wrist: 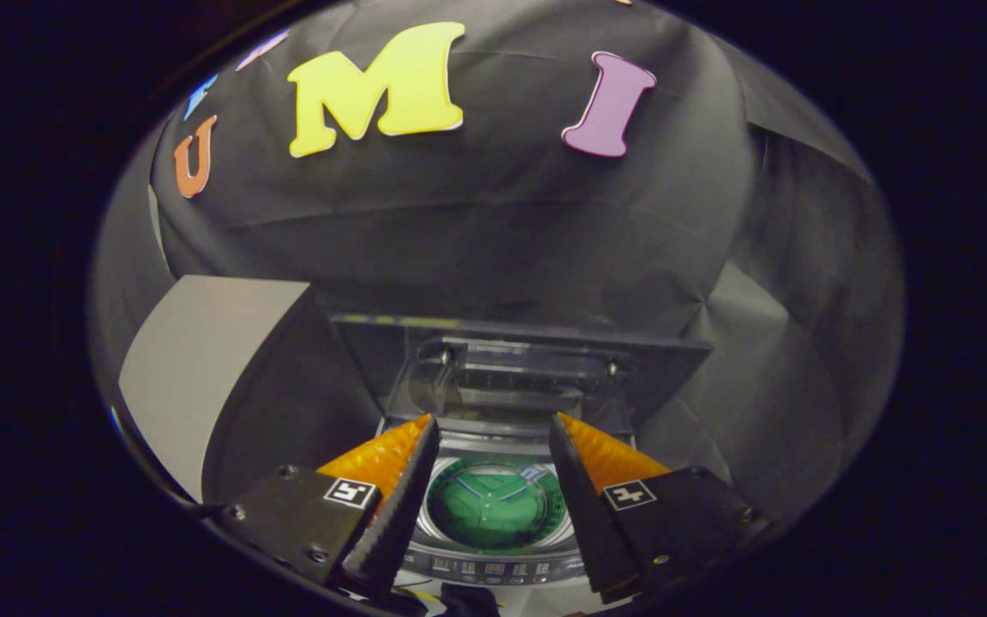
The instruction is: Put the clothes into the washing machine and then close the washing machine lid.
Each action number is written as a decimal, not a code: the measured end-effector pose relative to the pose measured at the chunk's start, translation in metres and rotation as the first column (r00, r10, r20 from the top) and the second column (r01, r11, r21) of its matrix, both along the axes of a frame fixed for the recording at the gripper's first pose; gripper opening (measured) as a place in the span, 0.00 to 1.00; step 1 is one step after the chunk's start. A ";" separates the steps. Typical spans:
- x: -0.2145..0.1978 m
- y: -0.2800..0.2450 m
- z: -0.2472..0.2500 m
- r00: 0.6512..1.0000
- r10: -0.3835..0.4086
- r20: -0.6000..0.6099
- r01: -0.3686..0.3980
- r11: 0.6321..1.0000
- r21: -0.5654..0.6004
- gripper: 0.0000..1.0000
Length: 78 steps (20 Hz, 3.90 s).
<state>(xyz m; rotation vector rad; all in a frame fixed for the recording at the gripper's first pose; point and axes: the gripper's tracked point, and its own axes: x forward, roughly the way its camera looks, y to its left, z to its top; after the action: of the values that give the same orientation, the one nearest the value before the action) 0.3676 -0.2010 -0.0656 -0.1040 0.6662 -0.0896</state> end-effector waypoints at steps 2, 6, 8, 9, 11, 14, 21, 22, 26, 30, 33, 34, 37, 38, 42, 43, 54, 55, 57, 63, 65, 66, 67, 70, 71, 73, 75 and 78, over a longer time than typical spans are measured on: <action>0.016 0.003 0.019 0.999 0.019 0.049 -0.019 1.000 -0.005 0.82; 0.044 0.008 0.047 0.992 0.059 0.114 -0.061 0.998 0.012 0.82; 0.061 0.002 0.053 0.990 0.058 0.129 -0.057 0.998 -0.010 0.82; 0.070 0.003 0.057 0.987 0.066 0.145 -0.065 0.998 -0.013 0.82; 0.080 0.002 0.061 0.985 0.059 0.164 -0.060 0.998 -0.002 0.82; 0.109 0.003 0.057 0.985 0.043 0.168 -0.049 0.998 0.032 0.82; 0.158 -0.010 0.020 0.996 0.035 0.076 -0.037 0.999 0.034 0.84; 0.162 -0.010 0.011 0.998 0.038 0.056 -0.040 0.998 0.051 0.84; 0.163 -0.019 -0.018 0.999 0.025 -0.027 -0.023 0.997 0.077 0.85; 0.150 -0.019 -0.040 0.997 0.022 -0.072 -0.014 0.993 0.116 0.85; 0.141 -0.020 -0.038 0.999 0.008 -0.038 -0.003 0.992 0.123 0.85; 0.143 -0.020 -0.037 0.999 0.000 -0.033 0.004 0.992 0.127 0.85; 0.127 -0.020 -0.037 1.000 -0.008 -0.023 0.010 0.993 0.113 0.85; 0.117 -0.020 -0.037 1.000 -0.015 -0.021 0.017 0.993 0.113 0.86; 0.096 -0.019 -0.034 0.999 -0.046 0.017 0.044 0.994 0.102 0.85; 0.090 -0.017 -0.031 0.998 -0.051 0.030 0.048 0.994 0.096 0.85; 0.028 -0.009 -0.040 0.996 -0.069 0.050 0.064 0.994 0.090 0.85; 0.020 -0.007 -0.043 0.997 -0.067 0.047 0.063 0.994 0.089 0.86; 0.006 -0.006 -0.051 0.997 -0.068 0.037 0.065 0.994 0.092 0.85; -0.057 0.003 -0.097 0.989 -0.111 -0.103 0.126 0.980 0.153 0.86; -0.078 0.017 -0.100 0.989 -0.110 -0.095 0.125 0.978 0.164 0.86; -0.091 0.026 -0.096 0.991 -0.106 -0.078 0.117 0.981 0.157 0.86; -0.104 0.034 -0.089 0.994 -0.097 -0.050 0.104 0.984 0.148 0.86; -0.145 0.059 -0.060 0.996 -0.069 0.062 0.060 0.989 0.138 0.86; -0.160 0.069 -0.047 0.993 -0.057 0.105 0.041 0.989 0.144 0.86; -0.186 0.089 -0.018 0.979 -0.038 0.200 0.009 0.989 0.145 0.86; -0.211 0.100 0.005 0.959 -0.029 0.282 -0.009 0.991 0.132 0.86; -0.255 0.106 0.041 0.920 -0.019 0.392 -0.032 0.992 0.123 0.86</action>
<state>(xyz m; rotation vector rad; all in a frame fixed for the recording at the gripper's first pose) 0.1130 -0.0953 -0.0250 0.0359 0.2673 -0.0585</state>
